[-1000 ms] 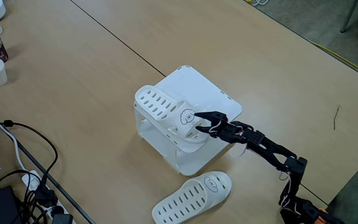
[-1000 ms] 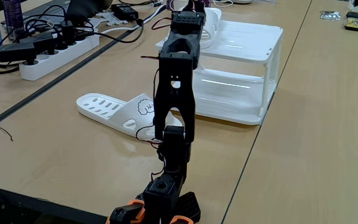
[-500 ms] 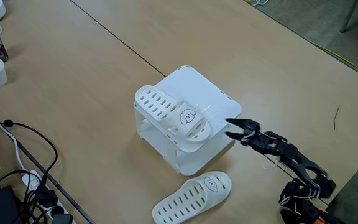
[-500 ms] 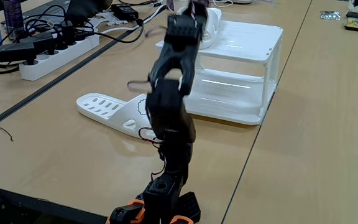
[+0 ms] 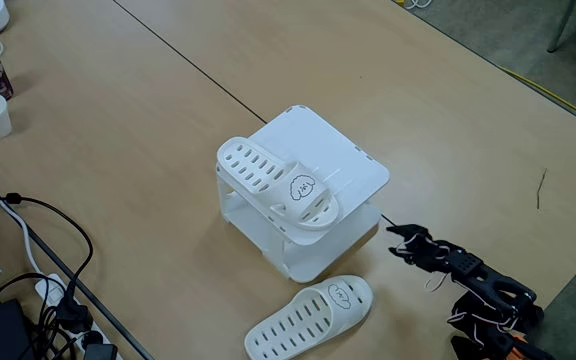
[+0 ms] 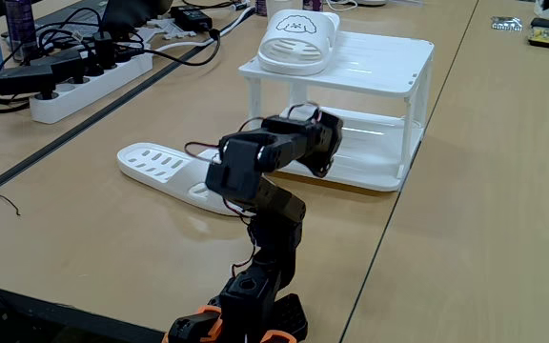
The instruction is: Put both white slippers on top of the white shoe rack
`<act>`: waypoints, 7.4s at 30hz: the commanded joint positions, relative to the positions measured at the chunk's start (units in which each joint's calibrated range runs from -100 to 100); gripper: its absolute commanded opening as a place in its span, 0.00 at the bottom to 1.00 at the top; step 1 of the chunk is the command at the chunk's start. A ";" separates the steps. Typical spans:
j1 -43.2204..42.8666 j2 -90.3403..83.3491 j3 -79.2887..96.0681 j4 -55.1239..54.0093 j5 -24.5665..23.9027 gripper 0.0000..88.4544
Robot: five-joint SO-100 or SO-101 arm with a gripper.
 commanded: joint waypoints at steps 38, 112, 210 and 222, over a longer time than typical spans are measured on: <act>-17.70 26.46 2.34 -33.42 0.42 0.16; -39.41 11.90 -8.85 -33.07 0.42 0.01; 2.37 42.95 -68.21 -3.30 0.42 0.26; 4.18 27.89 -58.10 -3.04 0.42 0.27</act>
